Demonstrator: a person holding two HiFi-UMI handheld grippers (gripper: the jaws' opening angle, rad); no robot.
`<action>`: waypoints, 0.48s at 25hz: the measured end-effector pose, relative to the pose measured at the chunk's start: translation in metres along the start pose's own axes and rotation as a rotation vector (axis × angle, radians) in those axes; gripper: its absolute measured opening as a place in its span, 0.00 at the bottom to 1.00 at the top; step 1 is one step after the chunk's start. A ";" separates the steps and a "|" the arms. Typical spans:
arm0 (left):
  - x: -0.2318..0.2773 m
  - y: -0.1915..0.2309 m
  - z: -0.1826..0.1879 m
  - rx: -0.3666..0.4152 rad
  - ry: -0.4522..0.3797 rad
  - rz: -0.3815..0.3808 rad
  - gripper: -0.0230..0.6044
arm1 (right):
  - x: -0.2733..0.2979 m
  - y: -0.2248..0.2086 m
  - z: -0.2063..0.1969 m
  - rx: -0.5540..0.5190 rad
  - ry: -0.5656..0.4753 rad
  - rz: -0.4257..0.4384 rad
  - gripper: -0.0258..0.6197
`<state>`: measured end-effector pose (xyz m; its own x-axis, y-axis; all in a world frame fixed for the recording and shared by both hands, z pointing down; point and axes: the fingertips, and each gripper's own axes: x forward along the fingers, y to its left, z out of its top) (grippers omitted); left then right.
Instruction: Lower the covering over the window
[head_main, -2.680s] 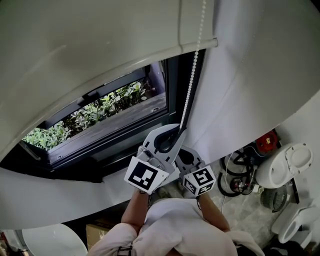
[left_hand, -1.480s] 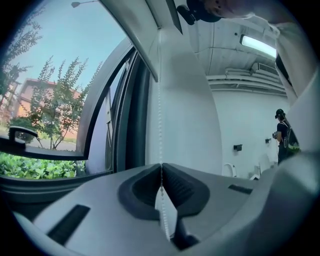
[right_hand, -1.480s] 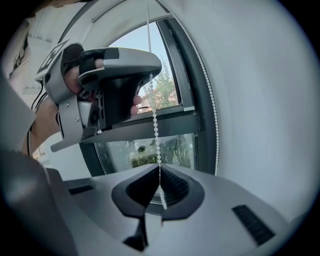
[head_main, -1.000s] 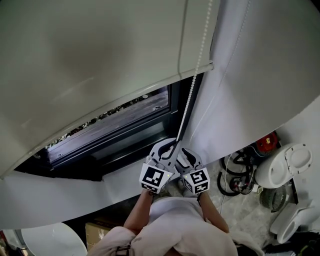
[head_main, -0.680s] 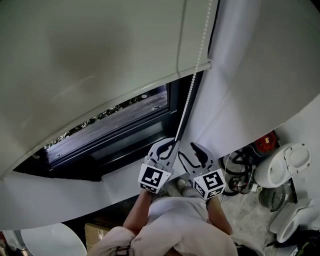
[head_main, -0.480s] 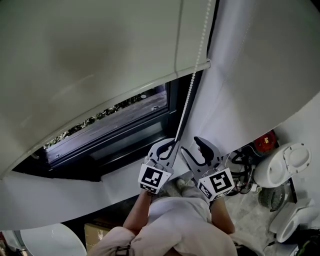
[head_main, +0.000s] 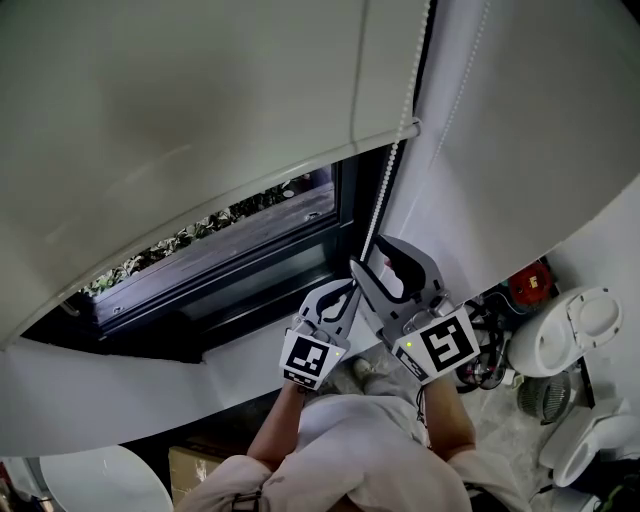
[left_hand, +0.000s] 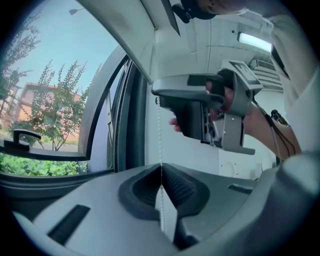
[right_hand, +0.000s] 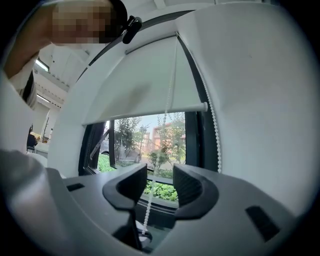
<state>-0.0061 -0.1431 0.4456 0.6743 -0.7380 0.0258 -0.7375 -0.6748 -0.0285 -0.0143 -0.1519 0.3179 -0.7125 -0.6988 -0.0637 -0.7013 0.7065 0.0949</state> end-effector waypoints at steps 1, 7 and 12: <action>0.000 -0.001 0.000 0.001 0.000 0.000 0.06 | 0.002 0.000 0.003 -0.003 -0.006 0.004 0.28; -0.001 -0.003 0.000 0.006 -0.007 -0.001 0.06 | 0.007 0.003 0.004 0.005 -0.018 -0.009 0.06; -0.001 -0.005 -0.008 0.001 0.022 -0.007 0.06 | 0.007 0.005 -0.005 0.031 -0.018 -0.037 0.04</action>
<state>-0.0035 -0.1393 0.4537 0.6787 -0.7329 0.0476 -0.7325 -0.6802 -0.0289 -0.0223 -0.1541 0.3227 -0.6859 -0.7228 -0.0842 -0.7276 0.6833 0.0614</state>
